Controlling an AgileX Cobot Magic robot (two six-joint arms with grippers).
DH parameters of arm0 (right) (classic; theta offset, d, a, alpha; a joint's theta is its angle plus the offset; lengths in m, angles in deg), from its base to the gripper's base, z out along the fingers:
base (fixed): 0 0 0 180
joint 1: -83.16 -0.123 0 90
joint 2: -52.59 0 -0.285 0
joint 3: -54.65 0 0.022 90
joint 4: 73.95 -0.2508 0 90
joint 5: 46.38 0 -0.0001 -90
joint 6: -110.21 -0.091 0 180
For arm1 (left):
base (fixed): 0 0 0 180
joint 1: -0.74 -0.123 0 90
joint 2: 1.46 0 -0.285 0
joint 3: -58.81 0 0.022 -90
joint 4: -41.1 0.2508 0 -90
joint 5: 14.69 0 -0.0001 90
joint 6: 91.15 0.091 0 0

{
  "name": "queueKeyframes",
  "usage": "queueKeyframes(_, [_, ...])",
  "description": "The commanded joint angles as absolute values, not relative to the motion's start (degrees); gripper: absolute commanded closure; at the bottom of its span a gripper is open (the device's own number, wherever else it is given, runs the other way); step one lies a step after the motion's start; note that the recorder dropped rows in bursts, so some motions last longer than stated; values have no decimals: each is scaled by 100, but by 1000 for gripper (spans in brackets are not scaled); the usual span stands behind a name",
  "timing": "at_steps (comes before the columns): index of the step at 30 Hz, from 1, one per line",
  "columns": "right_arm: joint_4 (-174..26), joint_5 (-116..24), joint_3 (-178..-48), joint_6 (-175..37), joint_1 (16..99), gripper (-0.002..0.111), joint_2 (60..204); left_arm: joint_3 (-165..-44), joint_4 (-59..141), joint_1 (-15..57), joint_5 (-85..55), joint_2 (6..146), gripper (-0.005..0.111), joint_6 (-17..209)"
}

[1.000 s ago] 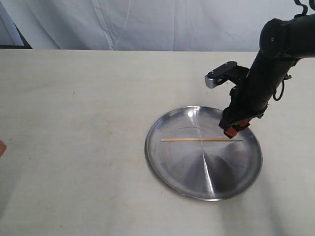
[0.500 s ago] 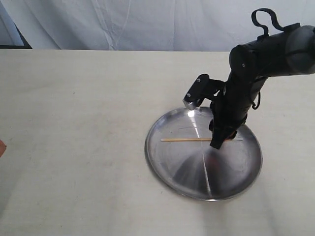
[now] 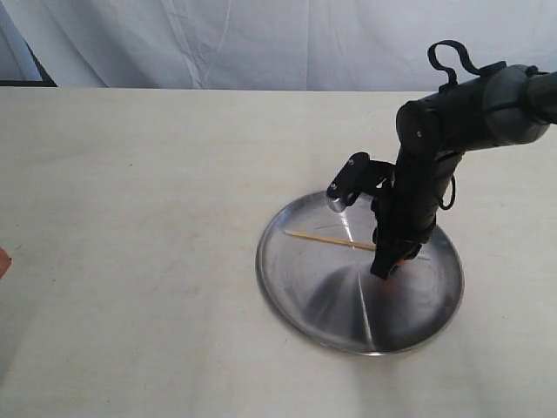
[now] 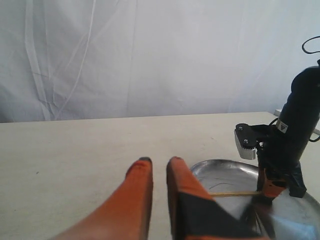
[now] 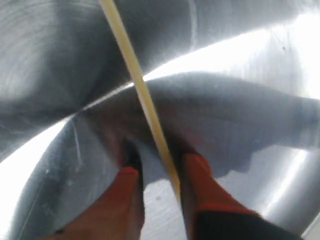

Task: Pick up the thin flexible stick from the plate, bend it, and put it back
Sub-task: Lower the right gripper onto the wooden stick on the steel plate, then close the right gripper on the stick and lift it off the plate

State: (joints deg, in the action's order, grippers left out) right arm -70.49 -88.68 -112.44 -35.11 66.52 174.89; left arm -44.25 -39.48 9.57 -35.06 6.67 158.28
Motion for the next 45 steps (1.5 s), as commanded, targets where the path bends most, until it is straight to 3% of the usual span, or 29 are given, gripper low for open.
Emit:
queueKeyframes(1, [-6991, -8970, -11174, -3559, 6649, 109, 17821, -4397, -3965, 948, -3541, 632, 93, 15834])
queueKeyframes(31, [-8147, -10065, -11167, -4991, 6649, 109, 16225, -4397, -3965, 948, -3541, 632, 93, 15834])
queueKeyframes(45, [-9231, -9990, -9981, -4875, 6519, 109, 14697, -4397, -3327, 948, -3506, 632, 93, 15834])
